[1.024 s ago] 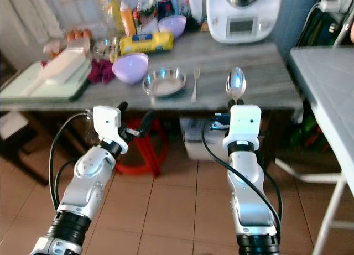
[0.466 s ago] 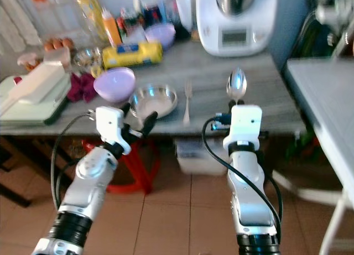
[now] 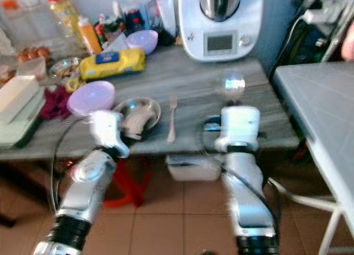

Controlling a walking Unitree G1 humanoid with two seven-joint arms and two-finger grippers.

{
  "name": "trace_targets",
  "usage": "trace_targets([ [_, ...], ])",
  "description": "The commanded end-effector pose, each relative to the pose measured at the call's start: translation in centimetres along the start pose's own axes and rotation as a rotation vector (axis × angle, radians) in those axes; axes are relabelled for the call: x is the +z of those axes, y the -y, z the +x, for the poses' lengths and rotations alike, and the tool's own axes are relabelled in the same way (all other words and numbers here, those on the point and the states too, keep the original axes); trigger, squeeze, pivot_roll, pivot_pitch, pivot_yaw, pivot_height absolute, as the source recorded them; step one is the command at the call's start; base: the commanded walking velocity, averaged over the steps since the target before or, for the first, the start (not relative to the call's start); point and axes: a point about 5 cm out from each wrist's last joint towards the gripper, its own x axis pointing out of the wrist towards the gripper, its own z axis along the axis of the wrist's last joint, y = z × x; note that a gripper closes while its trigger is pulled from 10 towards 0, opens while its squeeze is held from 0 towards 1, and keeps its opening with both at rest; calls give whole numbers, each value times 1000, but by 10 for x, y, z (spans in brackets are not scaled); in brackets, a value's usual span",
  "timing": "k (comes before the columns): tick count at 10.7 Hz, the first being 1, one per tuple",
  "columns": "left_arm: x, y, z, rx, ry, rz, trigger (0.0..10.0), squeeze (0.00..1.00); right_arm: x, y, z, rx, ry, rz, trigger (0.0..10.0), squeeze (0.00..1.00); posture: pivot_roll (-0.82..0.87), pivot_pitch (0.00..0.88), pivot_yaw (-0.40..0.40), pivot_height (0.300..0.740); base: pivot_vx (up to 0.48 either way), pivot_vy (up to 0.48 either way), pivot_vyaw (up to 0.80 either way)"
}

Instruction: Setting the table

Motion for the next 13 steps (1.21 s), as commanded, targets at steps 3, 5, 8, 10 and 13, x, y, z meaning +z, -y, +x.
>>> trace_targets([
  [3, 4, -14, -8, 13, 5, 16, 10000, 0, 6, -13, -2, 36, 27, 21, 10000, 0, -196, 85, 118, 740, 244, 0, 0],
  [5, 1, -15, -16, -17, -11, 36, 10000, 0, 5, -14, -4, 38, 22, 23, 10000, 0, -194, 88, 119, 740, 0, 0, 0],
  [8, -4, -22, -35, -65, -50, 68, 10000, 0, -3, -14, -9, 30, -10, 28, 10000, 0, -177, 90, 124, 740, 0, 0, 0],
  [10, -16, -28, -58, -122, -133, 89, 10000, 0, 3, -28, -6, 62, -36, 90, 10000, 0, -171, 87, 132, 740, 0, 0, 0],
  [13, -17, -19, -64, -245, -156, 137, 10000, 0, -4, -16, 4, -44, -150, 255, 10000, 0, -169, 76, 133, 740, 0, 0, 0],
])
